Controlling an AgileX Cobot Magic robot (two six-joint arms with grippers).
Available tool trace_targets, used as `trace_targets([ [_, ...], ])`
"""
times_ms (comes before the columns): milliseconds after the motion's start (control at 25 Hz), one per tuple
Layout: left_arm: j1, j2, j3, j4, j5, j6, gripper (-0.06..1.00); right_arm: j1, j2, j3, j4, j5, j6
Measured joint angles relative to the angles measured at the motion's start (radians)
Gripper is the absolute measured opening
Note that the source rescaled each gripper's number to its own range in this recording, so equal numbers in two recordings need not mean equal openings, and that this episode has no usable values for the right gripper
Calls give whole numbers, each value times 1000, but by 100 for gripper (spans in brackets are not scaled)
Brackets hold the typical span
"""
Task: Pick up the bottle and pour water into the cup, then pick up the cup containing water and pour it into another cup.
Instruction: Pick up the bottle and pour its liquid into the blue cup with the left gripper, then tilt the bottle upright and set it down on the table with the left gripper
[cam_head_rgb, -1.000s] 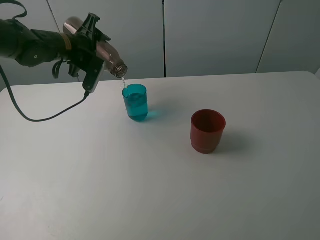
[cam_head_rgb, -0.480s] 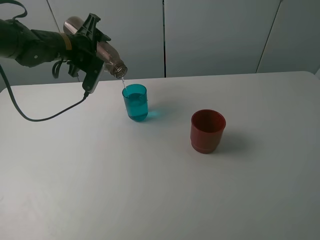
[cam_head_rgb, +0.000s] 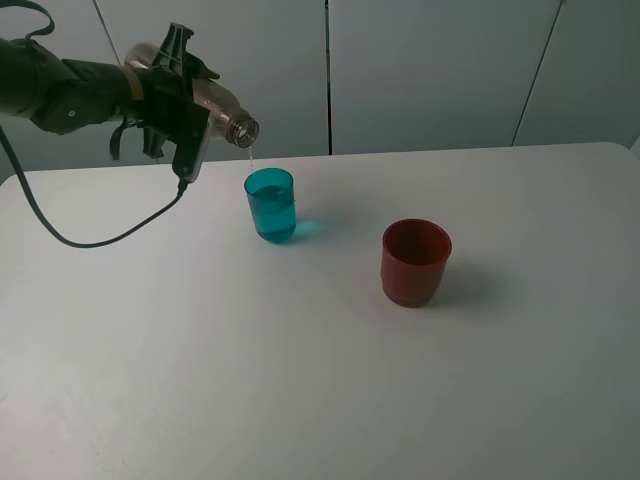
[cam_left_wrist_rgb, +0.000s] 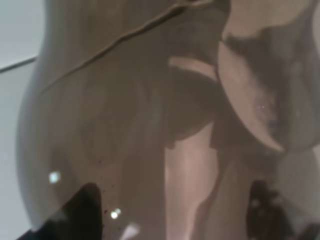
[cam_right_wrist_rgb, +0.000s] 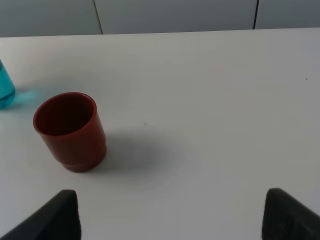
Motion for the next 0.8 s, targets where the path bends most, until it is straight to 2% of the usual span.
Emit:
trace_targets([
  [120,-16,0,0,0,10,-207,6,0,0,0,0,0,0],
  [320,-36,-3,0,0,14,-658,6,0,0,0,0,0,7],
  [480,-36,-7,4,0,-3,-964,6,0,0,0,0,0,0],
  [640,-34,-8,71,0,-115,-1156,6,0,0,0,0,0,7],
  [800,-31,-10,175,11,-287,-1280,6,0,0,0,0,0,0],
])
